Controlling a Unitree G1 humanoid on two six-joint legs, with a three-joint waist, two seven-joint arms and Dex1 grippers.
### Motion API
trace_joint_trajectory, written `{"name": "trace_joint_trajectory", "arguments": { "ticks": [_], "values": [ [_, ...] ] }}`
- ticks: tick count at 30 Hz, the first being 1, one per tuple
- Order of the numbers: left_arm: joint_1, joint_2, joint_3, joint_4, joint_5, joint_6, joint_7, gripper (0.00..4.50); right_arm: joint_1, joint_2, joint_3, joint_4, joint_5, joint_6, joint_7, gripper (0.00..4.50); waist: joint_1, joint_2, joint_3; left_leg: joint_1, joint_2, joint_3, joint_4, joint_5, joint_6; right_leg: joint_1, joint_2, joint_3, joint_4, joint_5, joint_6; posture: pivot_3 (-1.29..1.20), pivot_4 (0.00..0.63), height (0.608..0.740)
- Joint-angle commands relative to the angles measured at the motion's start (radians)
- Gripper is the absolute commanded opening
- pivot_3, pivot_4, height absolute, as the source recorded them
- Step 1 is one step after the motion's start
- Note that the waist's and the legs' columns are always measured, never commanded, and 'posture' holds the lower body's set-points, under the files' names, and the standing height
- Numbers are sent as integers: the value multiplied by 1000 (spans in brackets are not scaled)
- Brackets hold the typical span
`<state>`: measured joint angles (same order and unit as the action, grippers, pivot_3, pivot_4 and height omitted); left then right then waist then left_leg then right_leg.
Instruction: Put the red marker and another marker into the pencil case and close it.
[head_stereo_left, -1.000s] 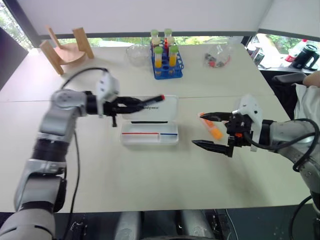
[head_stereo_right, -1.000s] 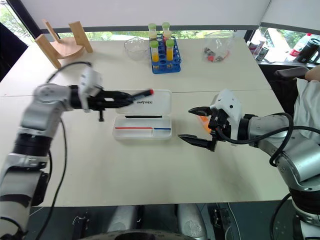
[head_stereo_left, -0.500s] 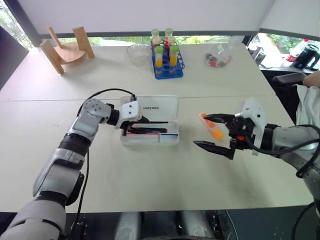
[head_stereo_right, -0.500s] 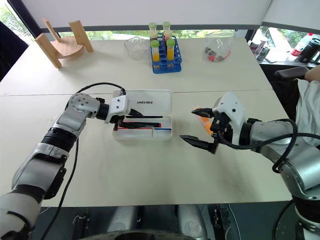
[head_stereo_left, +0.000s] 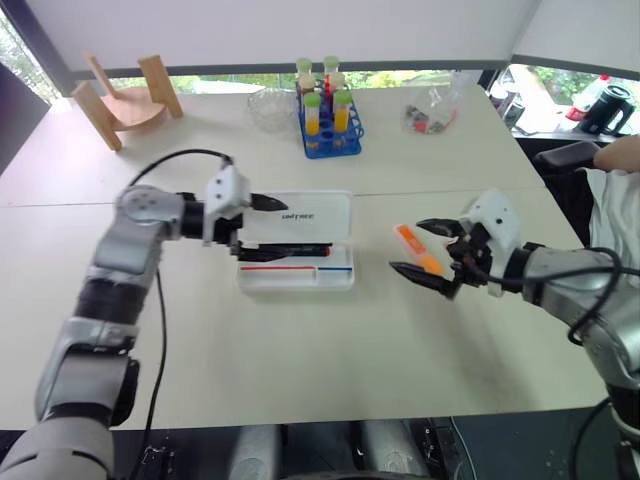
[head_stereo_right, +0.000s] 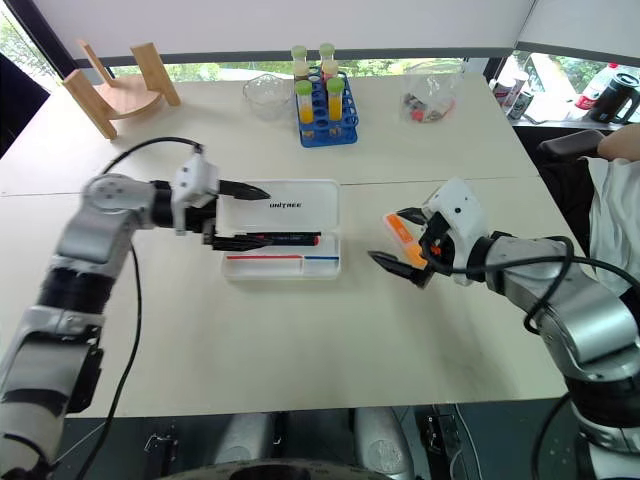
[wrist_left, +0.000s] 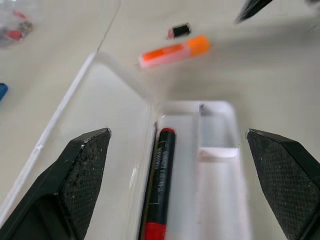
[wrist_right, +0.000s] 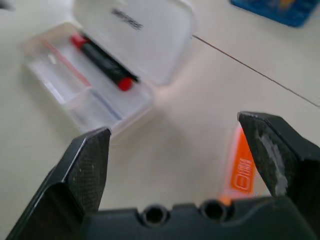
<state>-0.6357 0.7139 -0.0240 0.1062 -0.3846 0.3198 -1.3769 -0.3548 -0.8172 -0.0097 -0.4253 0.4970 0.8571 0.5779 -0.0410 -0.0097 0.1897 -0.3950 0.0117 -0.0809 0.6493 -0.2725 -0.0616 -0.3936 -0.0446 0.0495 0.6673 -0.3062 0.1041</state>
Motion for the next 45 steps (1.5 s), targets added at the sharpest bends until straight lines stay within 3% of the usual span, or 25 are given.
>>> {"name": "trace_joint_trajectory", "arguments": {
  "ticks": [1, 7, 11, 14, 20, 28, 33, 41, 45],
  "values": [
    [86, 95, 130, -171, -134, 140, 1, 4457, -68, 46, 53, 124, -75, 50, -62, 4500, -4, 0, 0, 0, 0, 0, 0, 0, 0, 0, 0, 0, 0, 0, 0, 0, 150, 740],
    [310, 217, 315, -319, -250, 247, 20, 4457, -160, 124, 146, 345, -182, 27, -72, 4500, -3, 1, 0, 1, 0, 1, -1, 0, 0, 0, 0, 0, 0, 0, 0, 0, 150, 740],
    [399, 230, 377, -376, -288, 258, 53, 4457, -194, 153, 177, 455, -233, -10, -52, 4500, 0, 0, 0, 1, 0, 1, -1, 0, 0, 1, -1, 0, 0, 0, 0, 0, 150, 740],
    [451, 230, 411, -411, -306, 259, 73, 4500, -209, 168, 184, 499, -252, -19, -38, 3640, -2, 0, 0, 3, 0, 1, 0, 0, 0, 3, -1, 0, 0, 0, 0, 0, 150, 740],
    [496, 239, 450, -436, -330, 256, 110, 4500, -223, 174, 169, 490, -252, -5, -15, 794, 0, 0, 0, 4, 0, 1, 0, 0, 0, 4, -1, 0, 0, 0, 0, 0, 150, 740],
    [511, 276, 492, -417, -358, 268, 116, 4500, -280, 105, 157, 210, -150, 8, 183, 817, -5, 2, 1, 1, 0, 1, -2, 0, 0, 0, -1, 0, 0, 0, 0, 0, 150, 740],
    [517, 291, 493, -407, -361, 260, 114, 4500, -356, 170, 266, 105, -104, -7, 290, 817, -8, 1, 1, 2, 2, 2, -3, 0, 0, -1, 1, 1, 0, 0, -1, 0, 150, 740],
    [569, 323, 524, -432, -360, 252, 88, 4500, -490, 423, 527, 336, -259, -203, 332, 817, -6, 1, 1, 2, 2, 3, -3, 0, 0, -2, 0, 1, 0, 0, -1, 0, 150, 740],
    [609, 323, 554, -464, -367, 258, 96, 4500, -527, 518, 587, 487, -336, -304, 343, 817, -3, 1, 1, 1, 2, 3, -3, 0, 0, -2, 0, 1, 0, 0, -1, 0, 150, 740]
  ]
}}
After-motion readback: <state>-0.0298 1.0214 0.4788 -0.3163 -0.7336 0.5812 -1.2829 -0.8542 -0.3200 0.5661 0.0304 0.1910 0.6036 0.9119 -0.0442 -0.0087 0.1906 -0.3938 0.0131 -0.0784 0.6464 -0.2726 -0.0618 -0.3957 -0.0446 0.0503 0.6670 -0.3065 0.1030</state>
